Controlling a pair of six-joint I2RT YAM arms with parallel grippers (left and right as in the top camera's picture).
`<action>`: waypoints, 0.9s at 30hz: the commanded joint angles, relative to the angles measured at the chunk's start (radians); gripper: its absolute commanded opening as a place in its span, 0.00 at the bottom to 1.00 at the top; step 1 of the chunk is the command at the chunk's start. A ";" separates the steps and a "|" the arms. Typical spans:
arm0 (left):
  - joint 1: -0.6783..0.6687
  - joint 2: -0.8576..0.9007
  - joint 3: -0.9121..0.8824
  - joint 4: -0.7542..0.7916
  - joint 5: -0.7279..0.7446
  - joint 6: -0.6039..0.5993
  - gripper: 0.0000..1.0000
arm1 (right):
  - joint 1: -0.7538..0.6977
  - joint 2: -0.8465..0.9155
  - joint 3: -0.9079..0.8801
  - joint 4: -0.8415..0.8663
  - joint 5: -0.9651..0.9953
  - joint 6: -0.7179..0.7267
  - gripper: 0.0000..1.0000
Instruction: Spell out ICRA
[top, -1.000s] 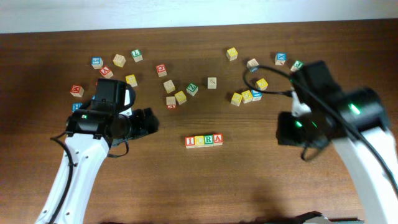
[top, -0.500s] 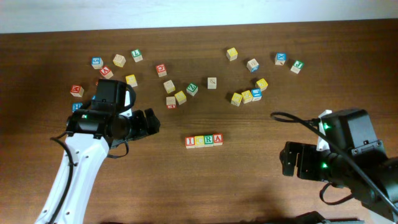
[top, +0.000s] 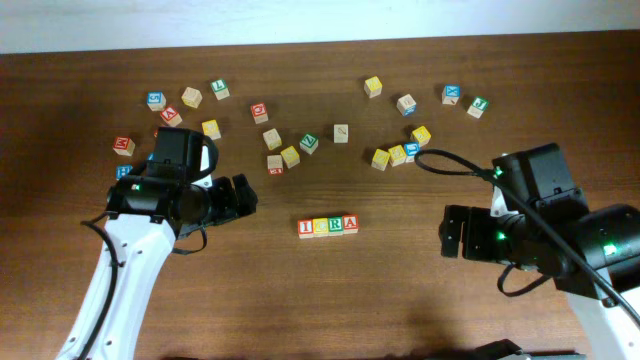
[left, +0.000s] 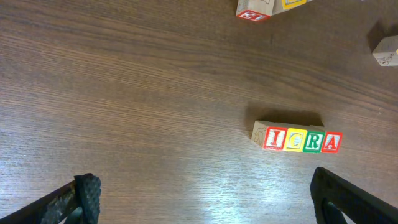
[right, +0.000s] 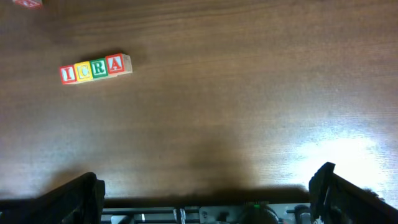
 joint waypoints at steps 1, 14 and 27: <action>0.006 -0.003 0.011 -0.001 -0.007 0.009 0.99 | 0.004 -0.042 -0.065 0.084 0.046 -0.033 0.98; 0.006 -0.003 0.011 -0.001 -0.007 0.009 0.99 | -0.216 -0.569 -0.659 0.735 0.033 -0.174 0.98; 0.006 -0.003 0.011 -0.001 -0.007 0.009 0.99 | -0.278 -1.027 -1.223 1.282 -0.041 -0.264 0.98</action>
